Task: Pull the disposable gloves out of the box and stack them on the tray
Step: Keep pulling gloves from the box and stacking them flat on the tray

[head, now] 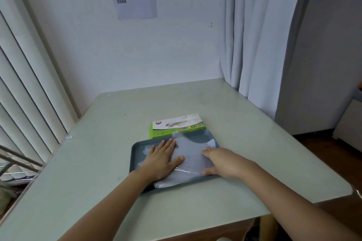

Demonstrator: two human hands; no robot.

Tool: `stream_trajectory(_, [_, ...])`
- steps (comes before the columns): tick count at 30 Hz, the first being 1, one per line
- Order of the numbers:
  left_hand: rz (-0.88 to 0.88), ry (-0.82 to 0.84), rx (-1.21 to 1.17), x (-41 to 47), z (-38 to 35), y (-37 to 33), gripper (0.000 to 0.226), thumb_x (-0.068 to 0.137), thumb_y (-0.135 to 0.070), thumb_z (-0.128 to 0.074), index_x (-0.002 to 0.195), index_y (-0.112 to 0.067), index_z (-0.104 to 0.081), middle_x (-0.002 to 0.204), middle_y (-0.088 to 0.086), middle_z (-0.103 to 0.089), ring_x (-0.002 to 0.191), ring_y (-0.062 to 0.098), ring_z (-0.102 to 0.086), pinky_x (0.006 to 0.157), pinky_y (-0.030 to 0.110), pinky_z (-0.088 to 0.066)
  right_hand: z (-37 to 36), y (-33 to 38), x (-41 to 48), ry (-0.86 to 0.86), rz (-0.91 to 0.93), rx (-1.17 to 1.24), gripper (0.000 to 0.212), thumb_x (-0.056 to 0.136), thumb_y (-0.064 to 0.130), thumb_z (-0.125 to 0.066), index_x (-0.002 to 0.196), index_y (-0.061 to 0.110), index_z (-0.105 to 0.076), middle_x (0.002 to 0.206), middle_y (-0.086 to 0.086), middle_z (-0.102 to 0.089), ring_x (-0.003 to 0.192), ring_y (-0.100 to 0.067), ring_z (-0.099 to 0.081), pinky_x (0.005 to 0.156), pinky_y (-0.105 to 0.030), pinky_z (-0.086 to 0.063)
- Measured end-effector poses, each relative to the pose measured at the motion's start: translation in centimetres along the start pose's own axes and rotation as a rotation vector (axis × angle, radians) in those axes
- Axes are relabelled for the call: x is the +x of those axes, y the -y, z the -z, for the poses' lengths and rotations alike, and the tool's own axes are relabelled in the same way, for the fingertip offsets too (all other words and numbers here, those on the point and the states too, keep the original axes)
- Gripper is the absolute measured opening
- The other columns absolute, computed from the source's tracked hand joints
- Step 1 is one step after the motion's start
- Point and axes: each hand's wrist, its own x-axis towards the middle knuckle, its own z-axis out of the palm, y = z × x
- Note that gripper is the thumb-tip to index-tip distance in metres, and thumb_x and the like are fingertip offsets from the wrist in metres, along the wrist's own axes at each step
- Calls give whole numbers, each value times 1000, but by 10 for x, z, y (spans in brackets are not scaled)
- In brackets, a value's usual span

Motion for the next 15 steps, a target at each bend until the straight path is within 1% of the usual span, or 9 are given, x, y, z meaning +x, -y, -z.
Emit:
stream_trajectory(2, [13,-8,8,-2,-1,7,138,40,-98,19,155,-25,0,162,-6,5,149,14,5,119,38,5,5,1,4,46,-8,-60,59,85,47,-65,128,10,-47,133,-9,-47,119,-28,-48,98,-35,-40])
stream_trajectory(3, [19,-7,15,-4,-2,9,142,34,-97,23,155,-25,1,162,-6,6,149,14,6,119,39,5,7,2,6,56,-13,-105,63,84,49,-65,131,11,-45,134,-9,-47,122,-28,-46,101,-34,-37])
stream_trajectory(6, [32,8,18,-13,-1,17,143,32,-98,23,154,-26,4,161,-5,10,149,16,9,119,41,5,14,5,12,80,-27,-200,74,80,57,-65,138,18,-41,138,-5,-48,128,-26,-42,108,-37,-23])
stream_trajectory(7, [34,16,18,-15,0,20,142,32,-98,22,154,-27,6,161,-5,12,149,16,10,119,42,5,16,4,13,87,-34,-204,77,78,57,-67,139,19,-40,139,-5,-48,129,-26,-41,108,-36,-25])
stream_trajectory(9, [49,42,23,-19,3,25,141,32,-99,20,153,-27,9,161,-4,14,148,18,12,119,44,5,19,4,16,97,-49,-169,82,74,56,-72,140,21,-39,141,-5,-47,127,-27,-43,105,-36,-36])
stream_trajectory(11, [74,93,20,-21,8,24,132,45,-99,9,154,-24,8,161,-1,13,149,21,10,120,47,3,26,5,16,127,-55,-153,87,71,53,-76,143,22,-38,143,-4,-45,126,-26,-46,101,-37,-43])
stream_trajectory(12, [88,107,6,-20,12,24,119,61,-95,-5,155,-21,4,162,1,8,149,23,6,120,47,1,30,6,17,144,-54,-151,89,71,52,-77,145,22,-36,145,-3,-43,127,-25,-45,102,-36,-42])
stream_trajectory(14, [105,41,-93,-16,23,23,86,89,-70,-33,153,-16,-17,161,6,-16,147,26,-16,119,44,-13,41,8,20,153,-57,-138,88,73,51,-76,146,23,-37,146,1,-41,129,-22,-44,102,-32,-40])
stream_trajectory(15, [92,-40,-140,-12,30,24,72,93,-60,-40,149,-16,-30,154,8,-32,140,27,-32,115,40,-24,46,8,22,128,-50,-125,82,75,51,-75,143,22,-41,144,2,-44,126,-21,-47,99,-29,-40])
